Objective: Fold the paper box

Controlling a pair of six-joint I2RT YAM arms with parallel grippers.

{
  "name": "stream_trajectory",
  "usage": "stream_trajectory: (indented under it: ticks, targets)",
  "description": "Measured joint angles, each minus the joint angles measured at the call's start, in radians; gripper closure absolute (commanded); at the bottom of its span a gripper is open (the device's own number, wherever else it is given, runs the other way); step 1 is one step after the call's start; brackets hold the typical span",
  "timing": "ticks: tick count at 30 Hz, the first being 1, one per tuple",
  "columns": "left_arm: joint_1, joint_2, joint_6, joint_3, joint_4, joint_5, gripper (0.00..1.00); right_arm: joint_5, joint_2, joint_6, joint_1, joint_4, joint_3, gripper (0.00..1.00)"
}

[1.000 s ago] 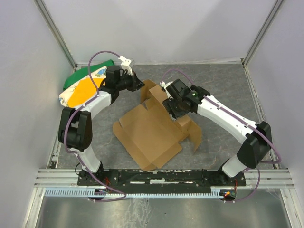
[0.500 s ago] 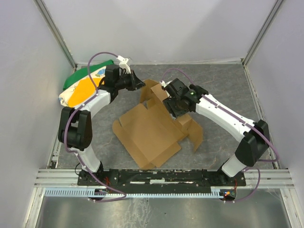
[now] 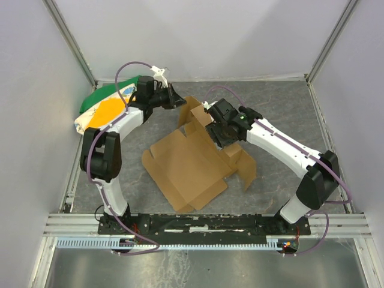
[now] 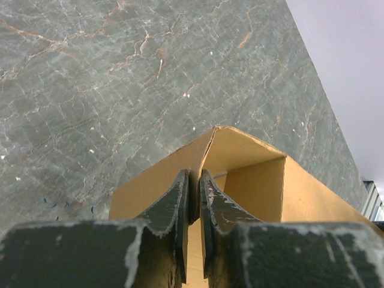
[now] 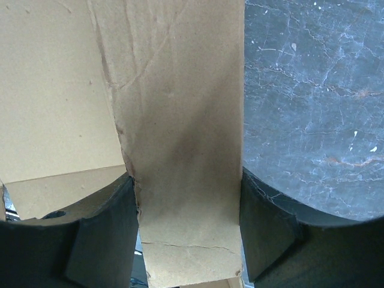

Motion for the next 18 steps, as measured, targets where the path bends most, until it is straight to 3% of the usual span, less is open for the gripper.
stream_trajectory:
  ticks: [18]
  targets:
    - [-0.003, 0.12, -0.051, 0.167, -0.065, 0.032, 0.85, 0.036, 0.013, -0.004, 0.0, 0.006, 0.006, 0.57]
